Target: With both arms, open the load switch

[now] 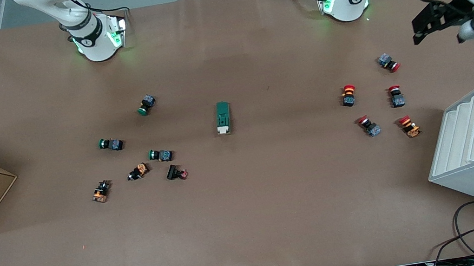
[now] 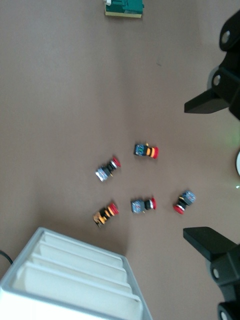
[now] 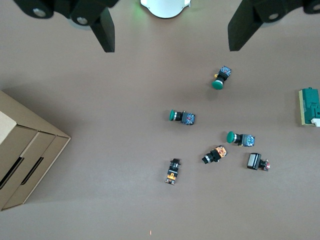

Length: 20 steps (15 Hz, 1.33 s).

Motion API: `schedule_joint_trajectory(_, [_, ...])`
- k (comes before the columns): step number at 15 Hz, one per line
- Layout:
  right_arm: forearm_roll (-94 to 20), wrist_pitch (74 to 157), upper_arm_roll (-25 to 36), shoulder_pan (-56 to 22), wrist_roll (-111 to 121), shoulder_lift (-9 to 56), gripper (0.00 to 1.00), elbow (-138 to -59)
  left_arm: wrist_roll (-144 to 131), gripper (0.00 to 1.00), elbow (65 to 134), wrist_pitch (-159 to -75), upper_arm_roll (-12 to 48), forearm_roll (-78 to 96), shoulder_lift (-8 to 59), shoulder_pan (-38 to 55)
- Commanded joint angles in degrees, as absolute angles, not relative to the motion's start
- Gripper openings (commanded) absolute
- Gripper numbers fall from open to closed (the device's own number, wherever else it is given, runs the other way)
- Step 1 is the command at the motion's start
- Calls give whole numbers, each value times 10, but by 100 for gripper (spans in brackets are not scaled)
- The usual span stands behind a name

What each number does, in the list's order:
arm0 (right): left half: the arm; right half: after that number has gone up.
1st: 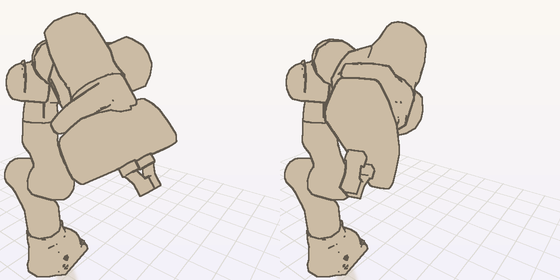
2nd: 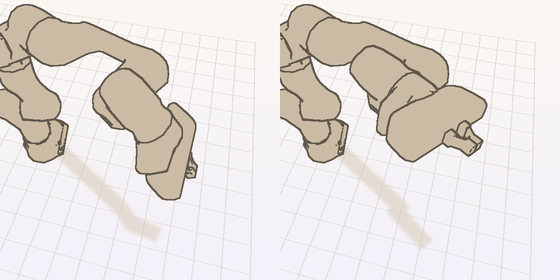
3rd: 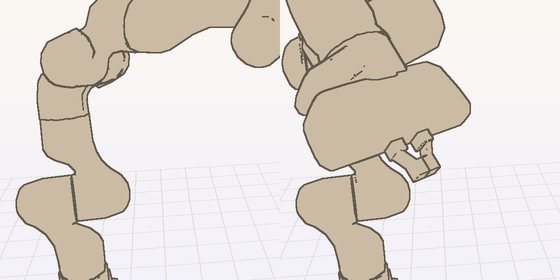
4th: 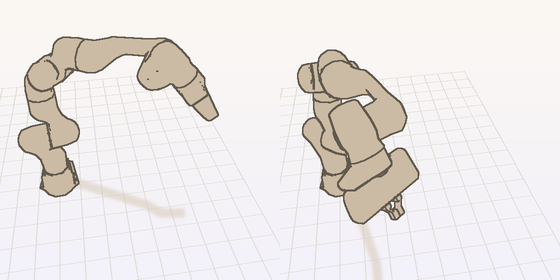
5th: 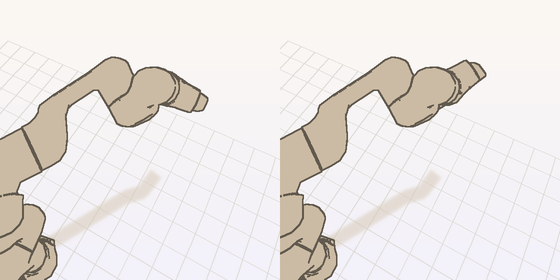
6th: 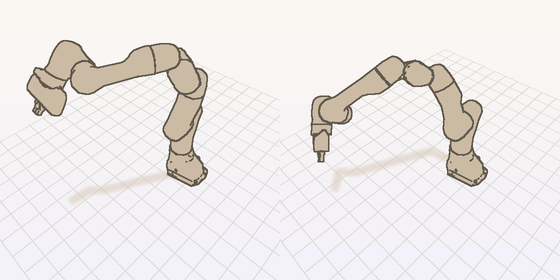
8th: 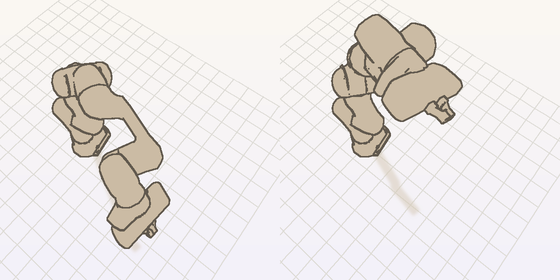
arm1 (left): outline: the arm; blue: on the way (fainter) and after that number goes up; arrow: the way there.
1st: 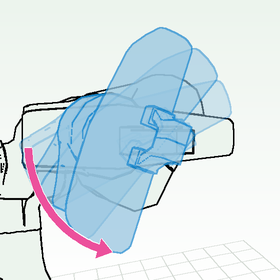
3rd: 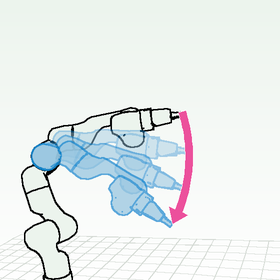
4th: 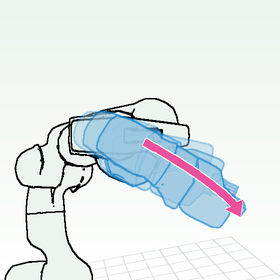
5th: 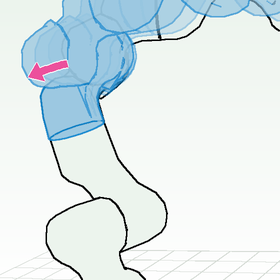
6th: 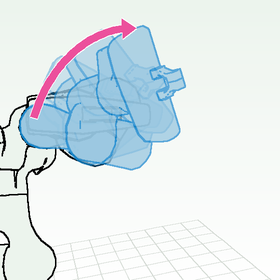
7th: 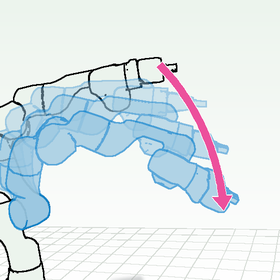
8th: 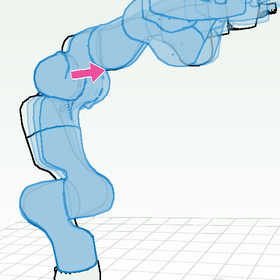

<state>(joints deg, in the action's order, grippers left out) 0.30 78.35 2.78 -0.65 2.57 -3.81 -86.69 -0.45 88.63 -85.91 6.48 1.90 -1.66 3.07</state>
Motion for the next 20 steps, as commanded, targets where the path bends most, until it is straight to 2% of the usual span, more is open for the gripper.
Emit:
schedule_joint_trajectory(1, [16, 790, 24, -4, 30, -23, 100, -864, -63, 100, 871, -882, 107, 24, 8, 54])
schedule_joint_trajectory(6, [24, 822, 25, -3, 33, 109, 100, -856, -201, 100, 872, -924, 192, 25, 46, 60])
schedule_joint_trajectory(9, [44, 863, 23, -6, 28, 132, 100, -859, -297, 100, 880, -968, 231, 18, 75, 80])
schedule_joint_trajectory(12, [8, 868, 23, -16, -4, 154, 100, -860, -392, 100, 916, -1023, 234, 14, 82, 139])
schedule_joint_trajectory(16, [-24, 877, 23, -63, -206, 176, 100, -860, -521, 100, 969, -1051, 236, -33, 82, 220])
schedule_joint_trajectory(20, [-64, 878, 22, -126, -437, 217, 100, -855, -653, 100, 1020, -1160, 235, -91, 119, 294])
